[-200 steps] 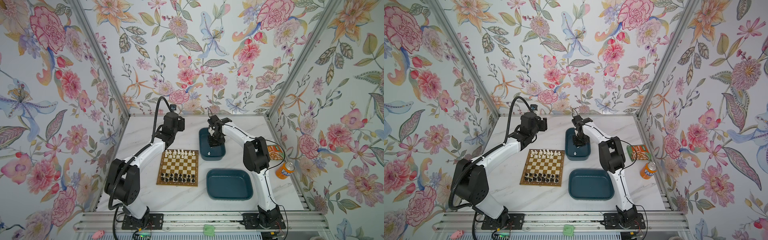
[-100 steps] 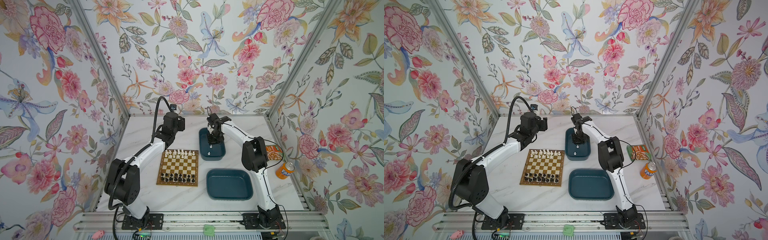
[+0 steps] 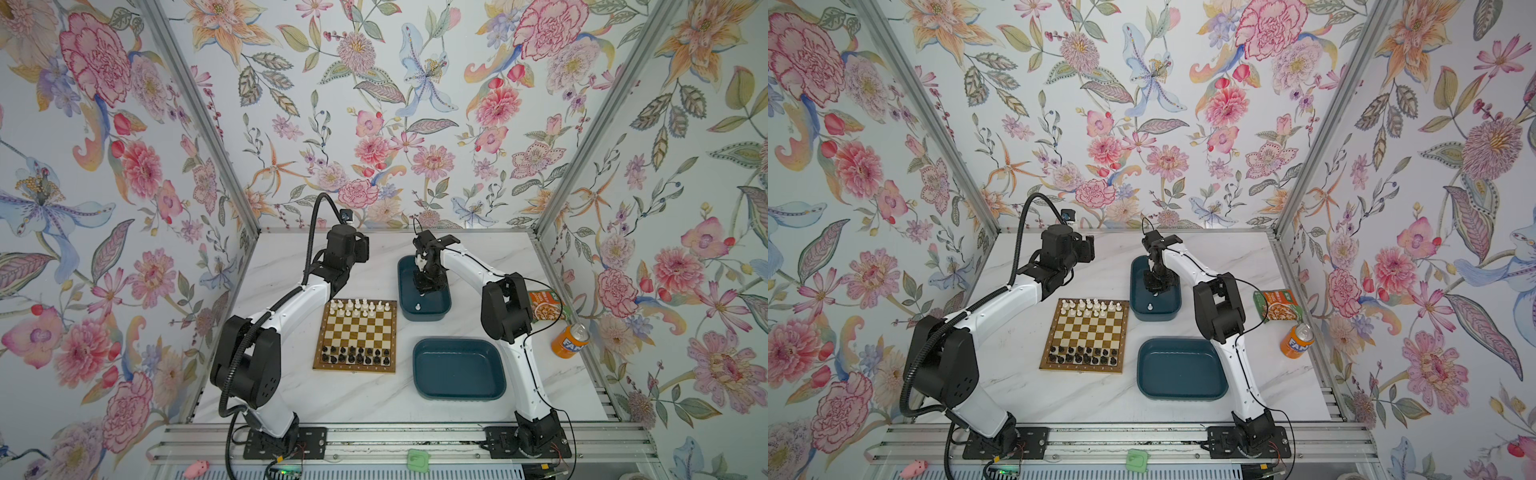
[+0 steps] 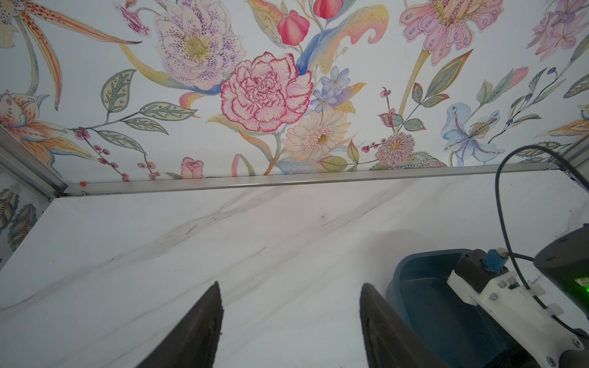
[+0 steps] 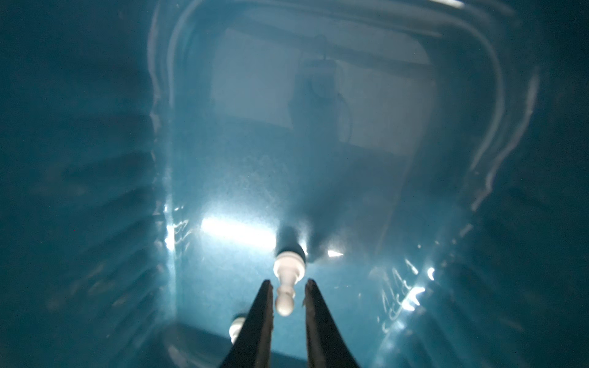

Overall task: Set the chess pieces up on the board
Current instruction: 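Lower the right gripper into the farther tub and close it on a white pawn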

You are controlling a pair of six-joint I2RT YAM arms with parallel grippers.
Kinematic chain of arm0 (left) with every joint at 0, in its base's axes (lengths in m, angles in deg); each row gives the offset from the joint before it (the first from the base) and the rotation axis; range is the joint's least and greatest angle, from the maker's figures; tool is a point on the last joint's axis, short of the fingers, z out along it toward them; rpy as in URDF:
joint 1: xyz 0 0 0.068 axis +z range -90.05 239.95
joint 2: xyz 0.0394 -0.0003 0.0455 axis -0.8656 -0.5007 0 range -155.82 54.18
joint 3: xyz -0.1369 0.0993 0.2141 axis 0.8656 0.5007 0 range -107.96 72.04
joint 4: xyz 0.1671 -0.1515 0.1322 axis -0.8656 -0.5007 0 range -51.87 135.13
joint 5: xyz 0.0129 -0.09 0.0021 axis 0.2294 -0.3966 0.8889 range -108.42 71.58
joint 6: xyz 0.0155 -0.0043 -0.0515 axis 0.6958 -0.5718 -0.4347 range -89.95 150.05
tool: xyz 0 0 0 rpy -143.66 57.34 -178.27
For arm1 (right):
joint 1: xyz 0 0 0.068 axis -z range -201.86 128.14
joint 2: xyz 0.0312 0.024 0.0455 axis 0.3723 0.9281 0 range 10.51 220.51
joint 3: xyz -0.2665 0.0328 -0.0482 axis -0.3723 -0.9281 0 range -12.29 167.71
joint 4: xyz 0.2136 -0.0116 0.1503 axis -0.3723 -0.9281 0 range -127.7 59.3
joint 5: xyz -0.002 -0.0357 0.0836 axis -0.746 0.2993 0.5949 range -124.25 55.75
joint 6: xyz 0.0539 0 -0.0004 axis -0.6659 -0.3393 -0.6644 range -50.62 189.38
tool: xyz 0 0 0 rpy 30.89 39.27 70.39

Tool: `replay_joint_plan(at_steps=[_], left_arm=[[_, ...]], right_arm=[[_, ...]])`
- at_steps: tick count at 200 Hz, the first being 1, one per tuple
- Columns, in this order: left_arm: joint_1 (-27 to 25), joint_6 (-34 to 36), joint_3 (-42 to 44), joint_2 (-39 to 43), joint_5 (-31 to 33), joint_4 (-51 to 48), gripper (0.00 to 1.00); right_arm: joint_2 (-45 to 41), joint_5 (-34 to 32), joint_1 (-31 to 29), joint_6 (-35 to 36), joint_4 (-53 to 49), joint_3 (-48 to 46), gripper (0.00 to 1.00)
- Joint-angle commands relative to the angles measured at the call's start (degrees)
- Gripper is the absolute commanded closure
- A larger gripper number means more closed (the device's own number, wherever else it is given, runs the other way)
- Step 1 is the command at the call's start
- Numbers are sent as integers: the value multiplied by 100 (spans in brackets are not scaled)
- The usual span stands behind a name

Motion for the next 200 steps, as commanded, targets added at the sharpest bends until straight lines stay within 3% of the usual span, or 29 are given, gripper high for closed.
replay_joint_plan(at_steps=[1, 200], left_arm=[[80, 48, -62, -54, -59, 25, 31], [202, 100, 147, 174, -55, 25, 31]], right_arm=[[58, -86, -16, 65, -191, 106, 81], [140, -128, -73, 64, -243, 273, 91]])
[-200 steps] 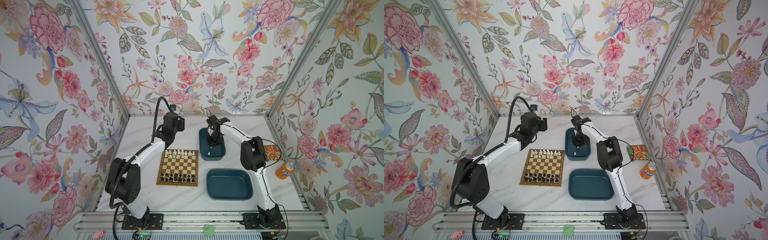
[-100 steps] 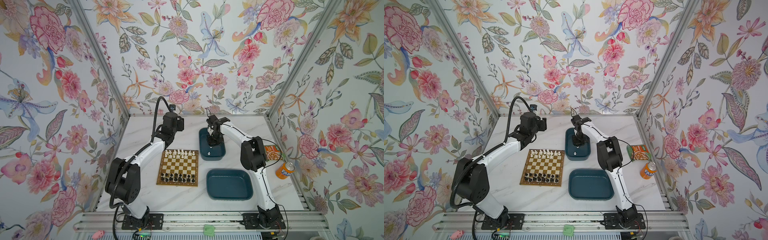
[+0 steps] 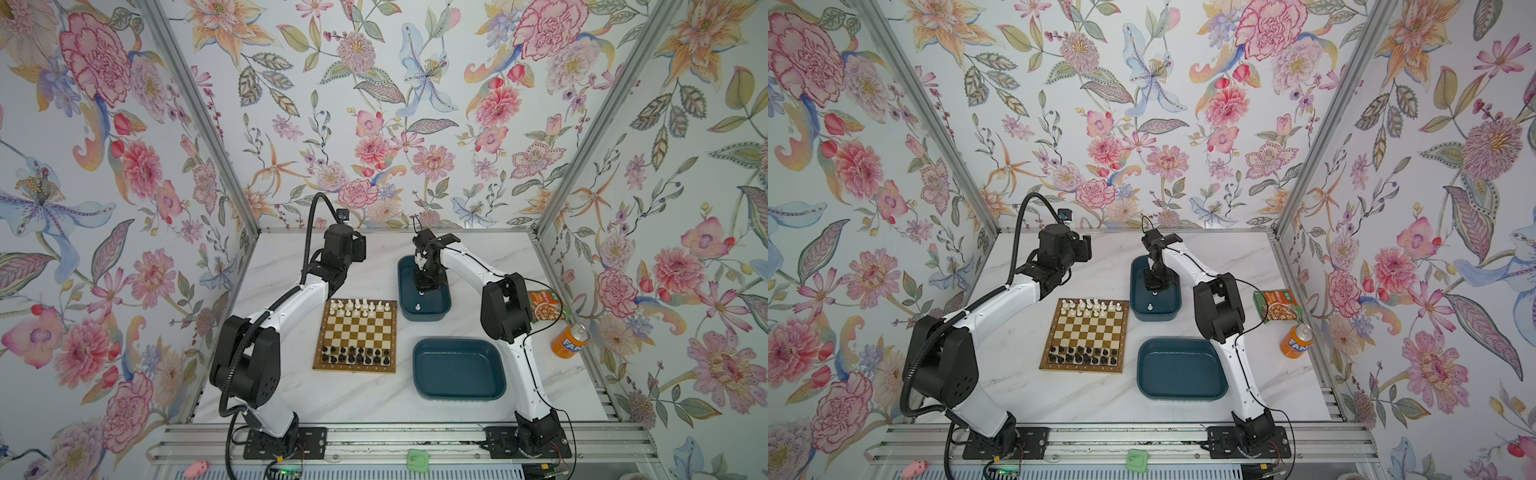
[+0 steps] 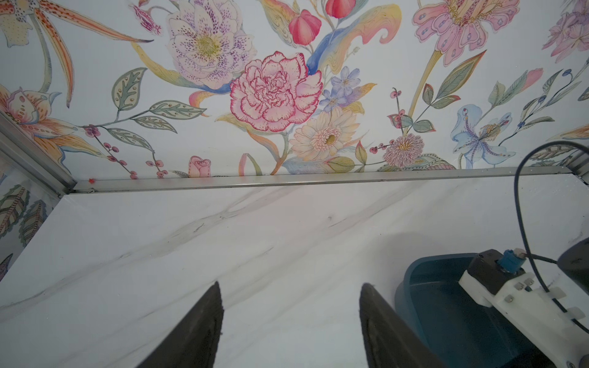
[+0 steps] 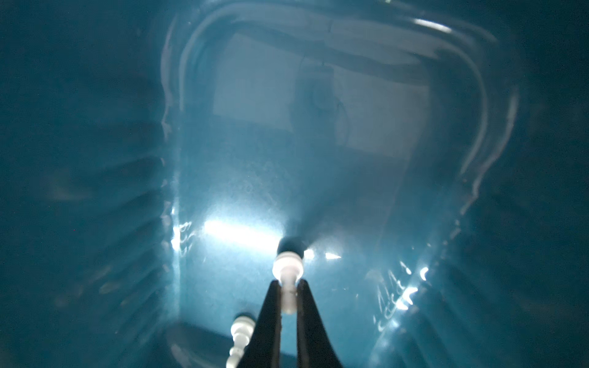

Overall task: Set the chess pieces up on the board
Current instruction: 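Lower the right gripper into the farther tub and close it on a white pawn, then lift the white pawn with the right gripper while the left arm draws back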

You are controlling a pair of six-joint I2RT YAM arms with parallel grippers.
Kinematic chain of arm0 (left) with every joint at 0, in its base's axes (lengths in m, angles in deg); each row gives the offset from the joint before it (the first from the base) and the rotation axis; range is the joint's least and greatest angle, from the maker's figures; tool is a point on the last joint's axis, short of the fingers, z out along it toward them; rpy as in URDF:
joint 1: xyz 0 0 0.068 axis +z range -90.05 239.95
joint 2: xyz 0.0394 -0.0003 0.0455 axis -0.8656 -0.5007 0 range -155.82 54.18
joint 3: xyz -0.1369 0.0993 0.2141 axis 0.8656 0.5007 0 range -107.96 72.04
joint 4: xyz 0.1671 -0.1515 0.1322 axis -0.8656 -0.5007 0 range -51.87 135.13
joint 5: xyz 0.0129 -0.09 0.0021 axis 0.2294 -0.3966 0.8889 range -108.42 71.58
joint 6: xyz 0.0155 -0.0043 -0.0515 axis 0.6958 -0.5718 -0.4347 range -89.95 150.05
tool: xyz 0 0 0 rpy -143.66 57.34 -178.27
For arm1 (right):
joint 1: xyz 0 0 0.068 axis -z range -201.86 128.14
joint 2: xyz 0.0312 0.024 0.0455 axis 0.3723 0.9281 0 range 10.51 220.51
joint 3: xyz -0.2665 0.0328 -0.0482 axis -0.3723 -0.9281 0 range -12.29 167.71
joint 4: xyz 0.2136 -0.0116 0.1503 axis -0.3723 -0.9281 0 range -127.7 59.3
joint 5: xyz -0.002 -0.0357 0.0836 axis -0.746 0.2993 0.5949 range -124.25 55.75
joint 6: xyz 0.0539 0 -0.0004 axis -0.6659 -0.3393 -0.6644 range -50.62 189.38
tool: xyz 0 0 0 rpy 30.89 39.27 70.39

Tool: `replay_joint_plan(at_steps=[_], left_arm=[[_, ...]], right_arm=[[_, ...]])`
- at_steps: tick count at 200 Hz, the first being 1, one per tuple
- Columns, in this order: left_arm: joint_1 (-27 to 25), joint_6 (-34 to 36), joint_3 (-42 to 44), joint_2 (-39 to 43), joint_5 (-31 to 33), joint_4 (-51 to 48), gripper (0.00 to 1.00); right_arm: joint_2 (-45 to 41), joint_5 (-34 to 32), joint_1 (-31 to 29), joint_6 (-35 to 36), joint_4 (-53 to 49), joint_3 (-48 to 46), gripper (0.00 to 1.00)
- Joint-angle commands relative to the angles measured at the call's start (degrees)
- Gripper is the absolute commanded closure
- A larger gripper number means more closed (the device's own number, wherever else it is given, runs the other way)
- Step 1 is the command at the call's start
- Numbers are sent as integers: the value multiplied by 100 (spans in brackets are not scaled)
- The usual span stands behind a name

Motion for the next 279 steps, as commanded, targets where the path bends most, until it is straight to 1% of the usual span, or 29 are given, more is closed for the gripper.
replay_joint_plan(at_steps=[1, 40, 73, 77, 139, 177, 203, 206, 212, 239, 279], left_arm=[[86, 100, 120, 172, -57, 25, 31], [135, 161, 277, 310, -30, 41, 31], [270, 188, 621, 524, -40, 128, 31], [285, 188, 676, 735, -45, 143, 31], [535, 217, 1648, 1661, -29, 393, 30], [576, -95, 2119, 2232, 25, 315, 30], [566, -449, 2487, 2708, 76, 177, 30], [564, -496, 2526, 2765, 59, 141, 30], [563, -594, 2611, 2884, 26, 87, 30], [565, -1013, 2874, 3460, -26, -394, 30], [553, -1291, 3026, 4247, -68, -1217, 28]], right_arm=[[99, -112, -64, 5, -182, 131, 91], [-183, -307, -140, -17, -318, 135, 91], [-466, -452, -280, -55, -489, 125, 91], [-493, -469, -309, -64, -511, 126, 91], [-927, -950, -633, -56, -632, 24, 91], [-1323, -970, -799, -48, -650, -166, 91], [-1473, -875, -828, 29, -650, -248, 92], [-1490, -864, -974, 37, -650, -263, 92], [-1548, -862, -1019, 58, -649, -293, 92], [-1819, -830, -1148, 96, -649, -450, 92], [-2257, -717, -1357, 31, -650, -587, 92]])
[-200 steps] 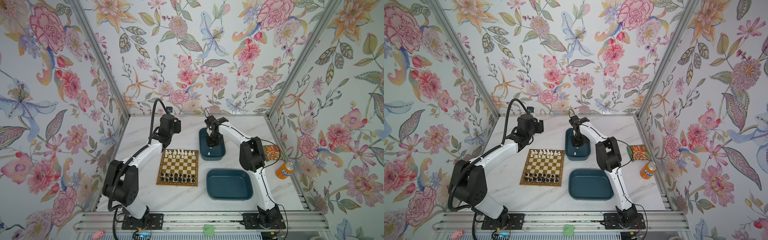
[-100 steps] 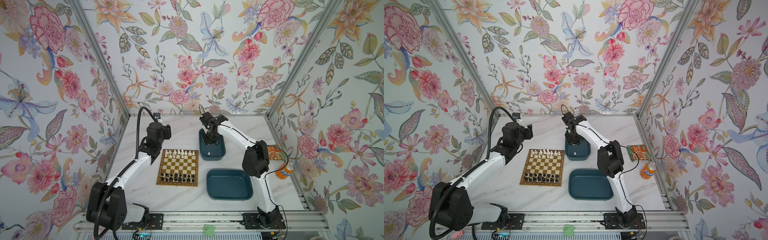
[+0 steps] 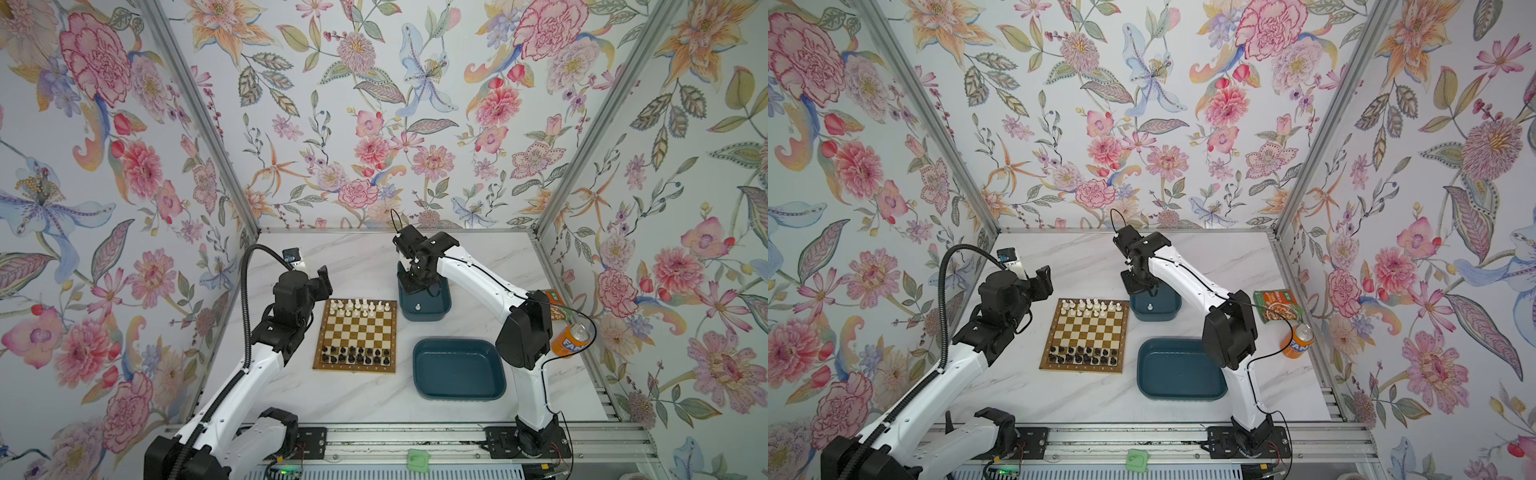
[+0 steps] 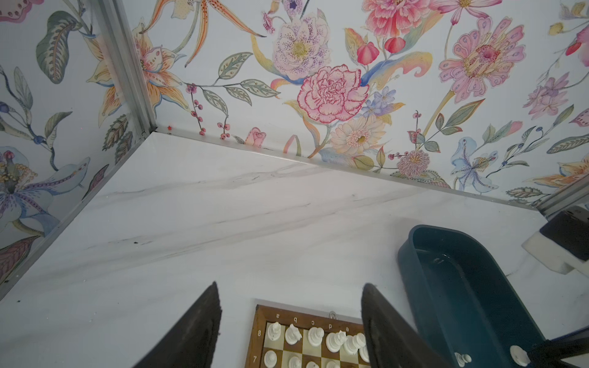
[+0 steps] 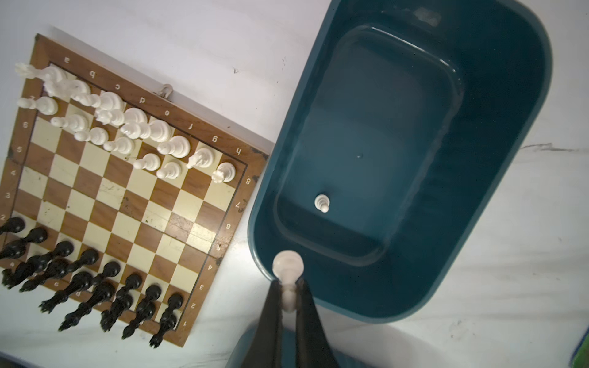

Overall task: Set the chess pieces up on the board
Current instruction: 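Lift the white pawn with the right gripper while the left arm draws back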

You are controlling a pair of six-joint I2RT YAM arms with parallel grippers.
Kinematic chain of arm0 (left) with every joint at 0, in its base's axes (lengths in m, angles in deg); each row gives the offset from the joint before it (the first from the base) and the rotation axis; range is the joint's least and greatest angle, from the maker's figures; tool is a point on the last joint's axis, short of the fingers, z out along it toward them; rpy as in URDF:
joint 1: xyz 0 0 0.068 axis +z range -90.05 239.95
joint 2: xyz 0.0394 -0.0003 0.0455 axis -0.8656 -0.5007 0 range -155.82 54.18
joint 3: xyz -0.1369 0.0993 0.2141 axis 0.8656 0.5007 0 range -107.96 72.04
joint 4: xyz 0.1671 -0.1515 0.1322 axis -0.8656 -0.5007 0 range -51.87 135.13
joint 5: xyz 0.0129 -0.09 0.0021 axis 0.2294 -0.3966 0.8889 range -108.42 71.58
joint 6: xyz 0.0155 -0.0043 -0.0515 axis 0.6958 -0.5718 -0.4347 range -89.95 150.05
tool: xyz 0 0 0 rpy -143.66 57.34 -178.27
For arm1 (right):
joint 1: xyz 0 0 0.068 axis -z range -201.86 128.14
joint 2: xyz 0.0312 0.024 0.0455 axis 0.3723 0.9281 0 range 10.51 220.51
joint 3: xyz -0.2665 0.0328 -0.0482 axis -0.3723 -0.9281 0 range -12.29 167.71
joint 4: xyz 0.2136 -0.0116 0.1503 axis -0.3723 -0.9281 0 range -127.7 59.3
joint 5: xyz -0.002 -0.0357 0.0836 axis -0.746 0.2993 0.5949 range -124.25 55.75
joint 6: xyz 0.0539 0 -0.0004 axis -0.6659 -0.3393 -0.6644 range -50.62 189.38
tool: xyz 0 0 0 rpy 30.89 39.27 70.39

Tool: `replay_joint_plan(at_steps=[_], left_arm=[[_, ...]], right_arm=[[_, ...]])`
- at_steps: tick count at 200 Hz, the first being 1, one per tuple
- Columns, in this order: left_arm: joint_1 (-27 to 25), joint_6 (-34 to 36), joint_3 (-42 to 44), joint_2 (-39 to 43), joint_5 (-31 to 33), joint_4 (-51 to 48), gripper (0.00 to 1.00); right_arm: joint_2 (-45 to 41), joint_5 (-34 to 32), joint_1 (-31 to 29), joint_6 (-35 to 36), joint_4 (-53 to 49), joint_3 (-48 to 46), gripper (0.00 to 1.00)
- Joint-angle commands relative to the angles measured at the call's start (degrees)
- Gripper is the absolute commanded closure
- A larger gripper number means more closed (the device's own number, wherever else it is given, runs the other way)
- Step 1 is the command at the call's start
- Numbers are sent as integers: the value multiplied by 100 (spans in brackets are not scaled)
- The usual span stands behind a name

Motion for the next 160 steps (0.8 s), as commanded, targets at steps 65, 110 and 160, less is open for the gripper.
replay_joint_plan(at_steps=[65, 110, 160], left_arm=[[42, -442, 402, 1045, -23, -1082, 26], [43, -148, 304, 674, -285, -943, 25], [58, 61, 487, 678, -267, -736, 24]], right_arm=[[-641, -77, -559, -1, -72, -384, 92], [-450, -13, -811, -345, 199, -537, 91], [76, 42, -1055, -482, 437, -416, 91]])
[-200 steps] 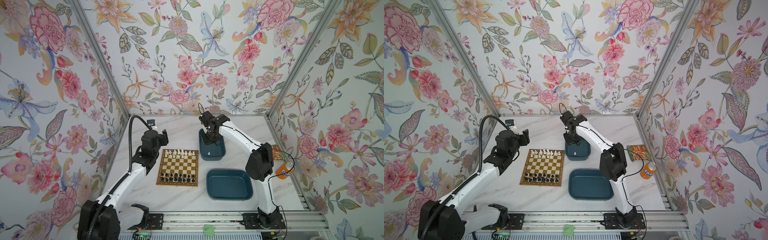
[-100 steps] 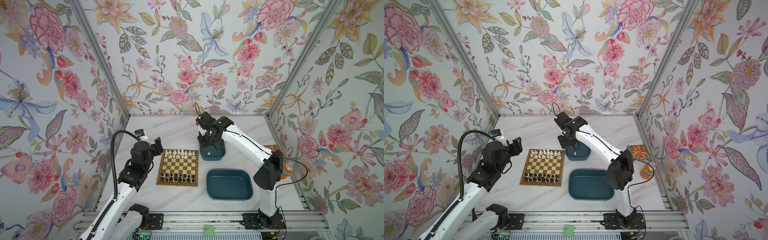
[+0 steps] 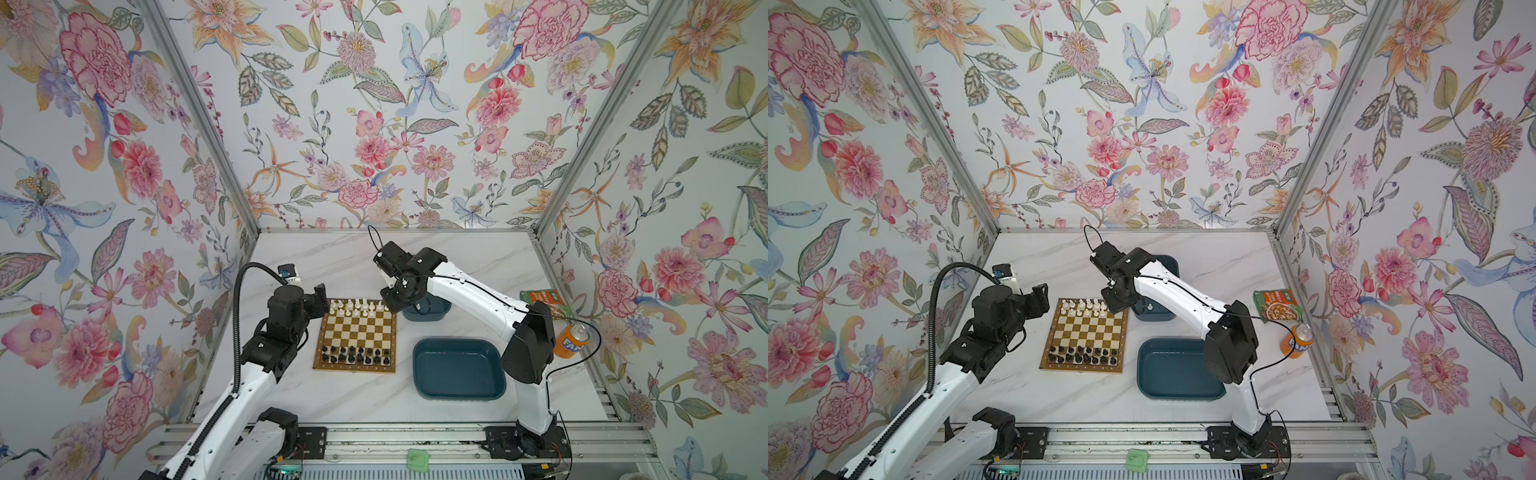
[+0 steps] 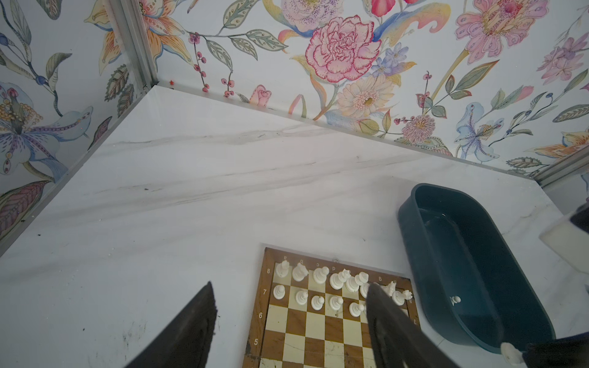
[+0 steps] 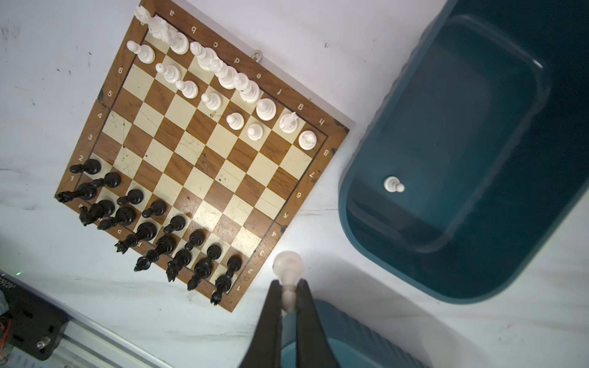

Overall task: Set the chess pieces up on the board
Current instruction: 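Lift the white pawn with the right gripper while the left arm draws back, then carry the white pawn with the right gripper over the board's white pawn rank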

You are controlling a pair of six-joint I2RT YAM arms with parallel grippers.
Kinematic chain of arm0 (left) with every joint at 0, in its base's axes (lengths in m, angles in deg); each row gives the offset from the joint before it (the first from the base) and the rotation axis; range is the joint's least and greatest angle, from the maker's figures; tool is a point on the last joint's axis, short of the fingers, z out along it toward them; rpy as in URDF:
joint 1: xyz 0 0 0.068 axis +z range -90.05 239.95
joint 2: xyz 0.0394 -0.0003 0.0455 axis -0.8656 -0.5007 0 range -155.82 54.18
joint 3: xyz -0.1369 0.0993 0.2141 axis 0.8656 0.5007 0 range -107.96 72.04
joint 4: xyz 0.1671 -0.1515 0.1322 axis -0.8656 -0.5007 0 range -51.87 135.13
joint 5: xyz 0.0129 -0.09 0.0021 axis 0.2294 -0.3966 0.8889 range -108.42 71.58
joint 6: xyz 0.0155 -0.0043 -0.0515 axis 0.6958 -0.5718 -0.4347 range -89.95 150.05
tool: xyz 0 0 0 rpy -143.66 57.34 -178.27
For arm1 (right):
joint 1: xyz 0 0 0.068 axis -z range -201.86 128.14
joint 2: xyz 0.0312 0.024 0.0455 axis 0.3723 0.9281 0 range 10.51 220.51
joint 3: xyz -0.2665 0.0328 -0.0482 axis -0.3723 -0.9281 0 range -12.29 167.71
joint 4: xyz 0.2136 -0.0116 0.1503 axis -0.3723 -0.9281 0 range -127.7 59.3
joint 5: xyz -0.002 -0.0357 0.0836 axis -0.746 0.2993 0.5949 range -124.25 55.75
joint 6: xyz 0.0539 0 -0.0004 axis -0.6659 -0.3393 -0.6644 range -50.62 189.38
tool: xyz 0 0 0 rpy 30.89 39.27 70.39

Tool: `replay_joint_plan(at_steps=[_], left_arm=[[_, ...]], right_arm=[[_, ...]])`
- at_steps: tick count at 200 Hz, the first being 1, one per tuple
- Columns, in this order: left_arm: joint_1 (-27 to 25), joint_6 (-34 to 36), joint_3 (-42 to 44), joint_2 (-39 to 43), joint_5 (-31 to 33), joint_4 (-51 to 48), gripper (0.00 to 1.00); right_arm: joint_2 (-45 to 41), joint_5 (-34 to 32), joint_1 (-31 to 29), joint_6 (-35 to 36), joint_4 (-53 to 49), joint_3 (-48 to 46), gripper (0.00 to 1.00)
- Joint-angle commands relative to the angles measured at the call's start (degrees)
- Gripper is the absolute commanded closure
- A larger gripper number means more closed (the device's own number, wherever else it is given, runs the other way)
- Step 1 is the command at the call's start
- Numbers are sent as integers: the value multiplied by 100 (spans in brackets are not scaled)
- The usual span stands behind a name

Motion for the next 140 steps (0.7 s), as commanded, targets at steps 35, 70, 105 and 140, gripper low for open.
replay_joint_plan(at_steps=[35, 70, 105, 140], left_arm=[[54, 277, 125, 10, -77, 148, 24], [62, 300, 239, 245, -8, 106, 23], [74, 348, 283, 366, 58, 1, 22], [97, 425, 228, 345, 116, 37, 22]], right_arm=[[746, 94, -124, -159, 140, 270, 91], [1088, 191, -129, -160, 188, 443, 91], [1435, 243, -119, -165, 179, 741, 91], [1685, 256, -55, -168, 175, 984, 91]])
